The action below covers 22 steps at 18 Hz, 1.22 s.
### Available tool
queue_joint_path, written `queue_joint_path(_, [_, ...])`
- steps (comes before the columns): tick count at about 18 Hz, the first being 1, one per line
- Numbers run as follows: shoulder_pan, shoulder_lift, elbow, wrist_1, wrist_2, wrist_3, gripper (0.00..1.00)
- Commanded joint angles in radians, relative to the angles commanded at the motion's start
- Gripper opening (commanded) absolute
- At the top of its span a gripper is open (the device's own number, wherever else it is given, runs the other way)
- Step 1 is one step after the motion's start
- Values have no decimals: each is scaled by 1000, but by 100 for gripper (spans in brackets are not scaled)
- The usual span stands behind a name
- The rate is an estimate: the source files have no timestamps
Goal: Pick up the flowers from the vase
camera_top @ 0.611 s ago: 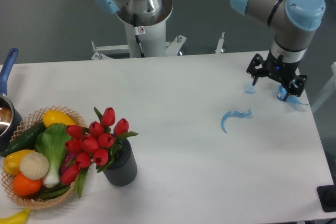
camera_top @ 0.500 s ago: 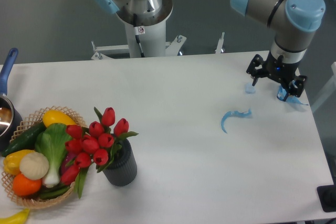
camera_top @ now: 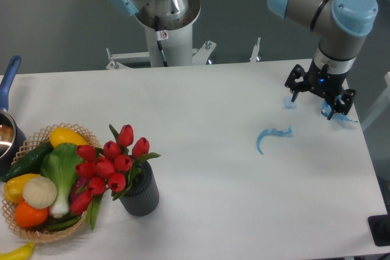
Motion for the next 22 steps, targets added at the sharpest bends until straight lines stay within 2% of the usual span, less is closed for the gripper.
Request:
queue_joint_path(2, [3, 2, -37, 49, -51, 0, 100])
queue_joint_path(4, [2, 20, -110, 145, -97, -5, 100])
queue_joint_path(6, [-1, 64, -193, 231, -135, -6, 100])
queue_joint_path(9, [-8, 113, -274, 313, -198, -20, 100])
queue_joint_path(11, [-14, 138, -290, 318, -282, -40, 100])
queue_joint_path(16, [-38, 143, -313, 319, -406, -43, 100])
queue_joint_path(20, [-58, 169, -322, 322, -492, -75, 100])
queue_joint_path(22, [-81, 170, -324, 321, -500, -83, 100])
